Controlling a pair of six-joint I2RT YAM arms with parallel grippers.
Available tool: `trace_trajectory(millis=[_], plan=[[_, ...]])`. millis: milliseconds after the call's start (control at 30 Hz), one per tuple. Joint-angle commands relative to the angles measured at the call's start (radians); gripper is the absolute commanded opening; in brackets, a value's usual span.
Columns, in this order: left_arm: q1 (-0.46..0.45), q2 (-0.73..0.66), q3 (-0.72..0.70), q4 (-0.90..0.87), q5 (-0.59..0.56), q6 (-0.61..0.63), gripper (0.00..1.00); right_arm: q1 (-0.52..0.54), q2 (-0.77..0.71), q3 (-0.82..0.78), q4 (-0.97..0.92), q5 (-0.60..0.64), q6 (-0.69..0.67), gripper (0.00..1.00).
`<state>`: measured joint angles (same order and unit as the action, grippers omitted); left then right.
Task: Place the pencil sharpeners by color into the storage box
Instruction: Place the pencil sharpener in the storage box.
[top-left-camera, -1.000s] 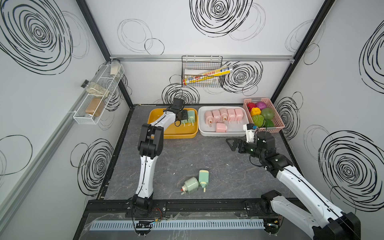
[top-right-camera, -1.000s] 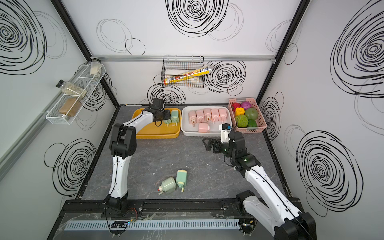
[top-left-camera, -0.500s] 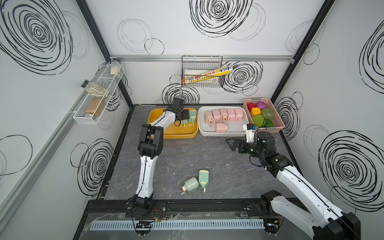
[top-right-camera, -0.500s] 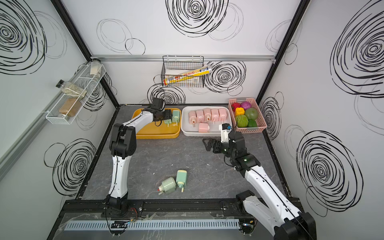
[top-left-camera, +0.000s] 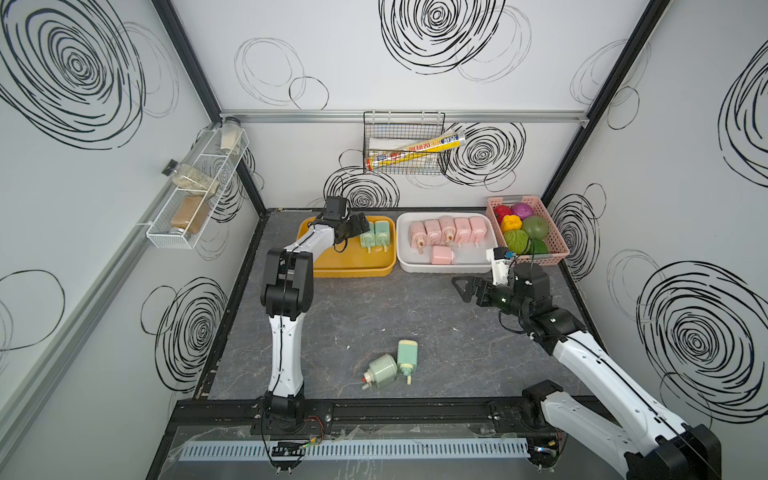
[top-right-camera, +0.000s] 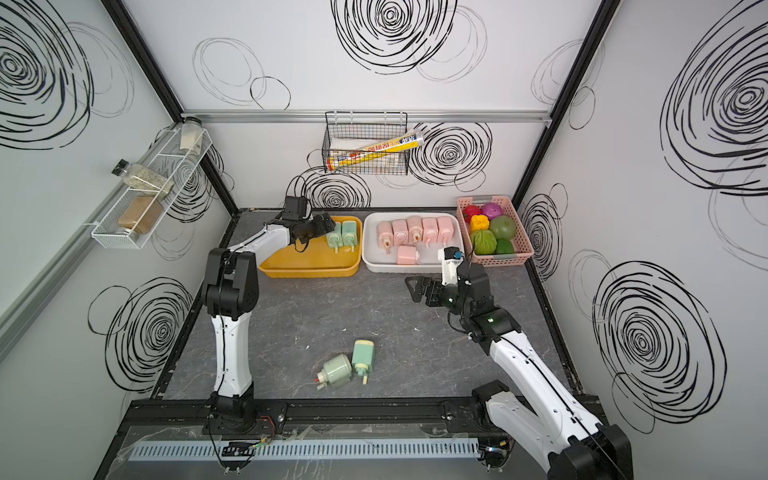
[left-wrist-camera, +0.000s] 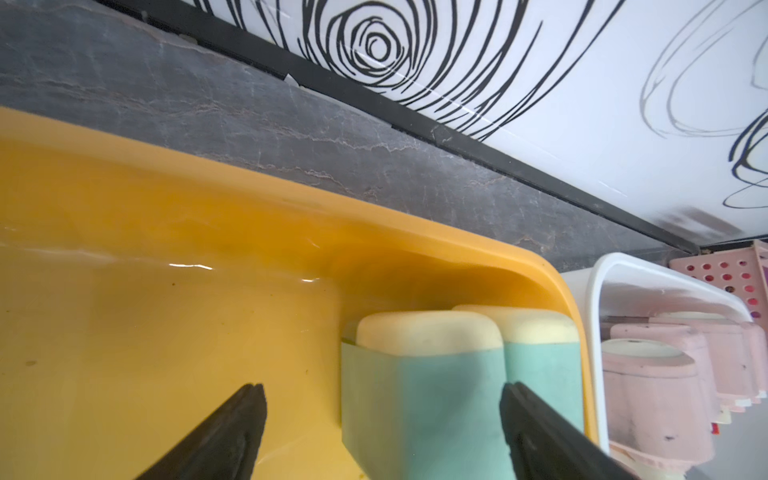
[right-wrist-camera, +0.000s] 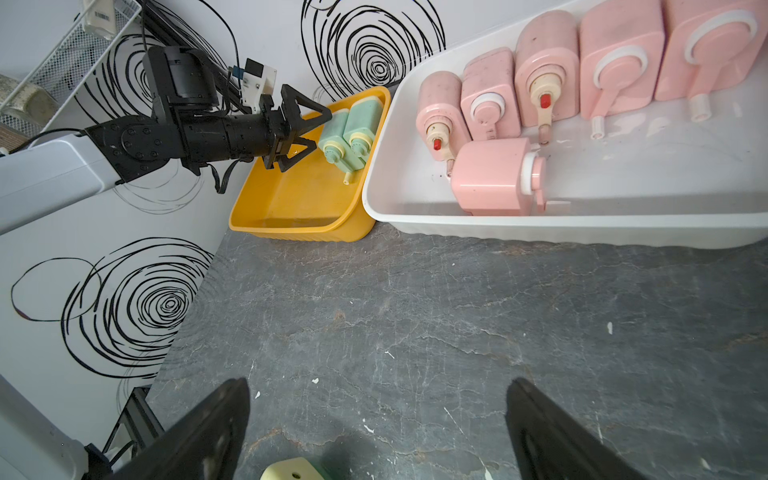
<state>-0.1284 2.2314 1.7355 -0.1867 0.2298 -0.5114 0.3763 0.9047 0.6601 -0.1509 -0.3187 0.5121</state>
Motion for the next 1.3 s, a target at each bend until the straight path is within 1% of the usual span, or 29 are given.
trace_trajectory(millis=[0,333,500,733,800,933,1033,1133,1200,1267], plan=[[-0.005,-0.044,-0.02,0.087,0.08,-0.039,1.0,0.005,-0.008,-0.008,0.002,-0.006,0.011,1.0],[-0.03,-0.032,0.004,0.121,0.151,-0.051,0.99,0.007,-0.006,-0.007,0.004,-0.011,0.014,1.0],[-0.031,-0.029,0.003,0.103,0.134,-0.054,0.99,0.006,-0.005,-0.009,0.004,-0.011,0.004,1.0],[-0.028,-0.095,-0.037,0.065,0.054,-0.002,0.99,0.007,0.004,-0.011,-0.002,-0.017,-0.017,1.0],[-0.028,-0.126,-0.058,0.056,0.033,0.015,0.99,0.007,0.008,-0.013,0.006,-0.036,-0.021,1.0],[-0.028,-0.198,-0.11,0.038,-0.054,0.046,0.99,0.019,0.027,-0.004,0.023,-0.063,-0.01,1.0],[-0.038,-0.278,-0.183,0.048,-0.105,0.053,0.99,0.059,0.034,0.005,0.027,-0.014,0.01,1.0],[-0.073,-0.385,-0.283,0.053,-0.182,0.055,0.99,0.097,0.047,0.016,0.005,0.057,0.061,1.0],[-0.115,-0.476,-0.373,0.059,-0.244,0.032,0.99,0.12,0.062,0.025,-0.025,0.099,0.11,1.0],[-0.176,-0.585,-0.494,0.082,-0.319,0.002,0.99,0.147,0.082,0.036,-0.064,0.135,0.146,1.0]])
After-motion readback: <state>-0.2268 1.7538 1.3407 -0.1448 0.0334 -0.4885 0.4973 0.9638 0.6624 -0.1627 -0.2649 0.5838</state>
